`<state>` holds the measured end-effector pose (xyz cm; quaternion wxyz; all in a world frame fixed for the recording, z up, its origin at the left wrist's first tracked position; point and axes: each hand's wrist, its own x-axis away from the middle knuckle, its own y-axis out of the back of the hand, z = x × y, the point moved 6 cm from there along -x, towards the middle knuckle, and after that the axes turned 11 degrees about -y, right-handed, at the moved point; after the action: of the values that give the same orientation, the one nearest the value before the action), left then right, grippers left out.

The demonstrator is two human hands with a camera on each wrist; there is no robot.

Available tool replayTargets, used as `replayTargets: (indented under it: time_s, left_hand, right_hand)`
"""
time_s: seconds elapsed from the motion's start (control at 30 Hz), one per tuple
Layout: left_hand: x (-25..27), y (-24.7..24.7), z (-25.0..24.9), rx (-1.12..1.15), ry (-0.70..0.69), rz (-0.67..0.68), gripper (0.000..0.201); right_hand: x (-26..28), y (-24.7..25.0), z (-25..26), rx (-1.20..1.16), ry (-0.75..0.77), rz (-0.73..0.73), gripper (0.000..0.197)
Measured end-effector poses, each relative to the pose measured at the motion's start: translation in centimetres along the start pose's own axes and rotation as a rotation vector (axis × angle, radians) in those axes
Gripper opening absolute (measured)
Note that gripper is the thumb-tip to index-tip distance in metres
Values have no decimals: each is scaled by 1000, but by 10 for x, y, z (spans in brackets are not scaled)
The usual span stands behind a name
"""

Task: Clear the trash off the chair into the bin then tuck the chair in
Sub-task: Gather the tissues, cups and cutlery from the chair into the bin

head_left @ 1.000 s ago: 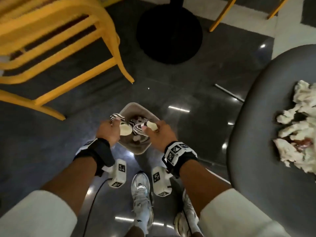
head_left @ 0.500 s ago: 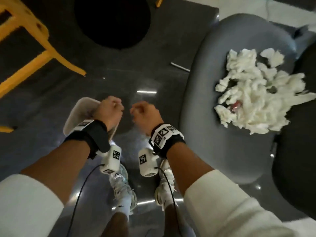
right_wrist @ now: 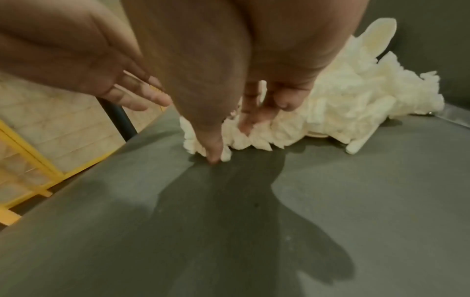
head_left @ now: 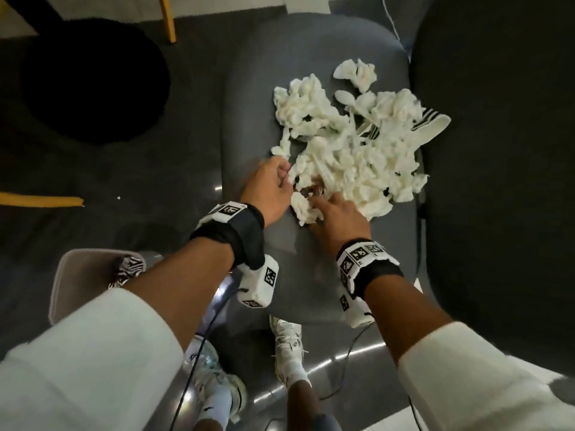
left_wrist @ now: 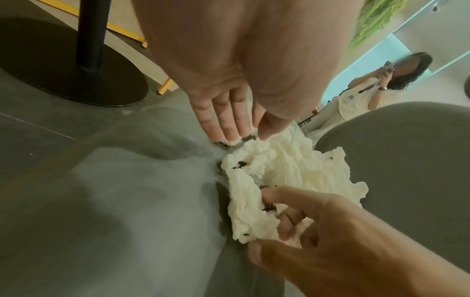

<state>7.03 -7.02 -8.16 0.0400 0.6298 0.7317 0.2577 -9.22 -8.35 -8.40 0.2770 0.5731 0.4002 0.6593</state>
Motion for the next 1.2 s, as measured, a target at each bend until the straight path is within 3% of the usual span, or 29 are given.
replayTargets:
  time_s: [0.1, 0.27, 0.37, 0.53, 0.67, 0.8, 0.87, 0.97, 1.07, 1.2]
  left_hand:
    - [-15, -19, 7, -95, 67, 16, 45]
    - [-27, -47, 5, -169, 21, 72, 72]
    - [-34, -56, 3, -199, 17, 20, 47]
    - [-26, -57, -2, 25, 127, -164, 34]
    - [-19, -36, 2, 241, 144, -348, 33]
    - [-22, -10, 3, 278, 134, -403, 32]
    - [-20, 1, 7, 245, 132, -410, 22]
    - [-10, 15, 13, 238, 148, -433, 13]
    - [3, 28, 19, 263, 151, -443, 15]
    - [24, 51, 35, 299, 204, -439, 25]
  right_hand:
    - [-1, 2, -17, -188, 75, -78, 29]
    - [6, 10, -37, -428, 109, -129, 14]
    - [4, 11, -42, -562, 87, -62, 9]
    - [-3, 14, -38, -896, 53, 92, 42]
    - [-5, 22, -21, -627, 155, 60, 36]
    - [4, -1, 9, -215, 312, 111, 75]
    - [7, -20, 20, 4, 342, 133, 72]
    - [8, -31, 31, -11, 385, 133, 48]
    - [8, -31, 30, -59, 397, 139, 40]
    - [14, -7, 22, -85, 277, -8, 33]
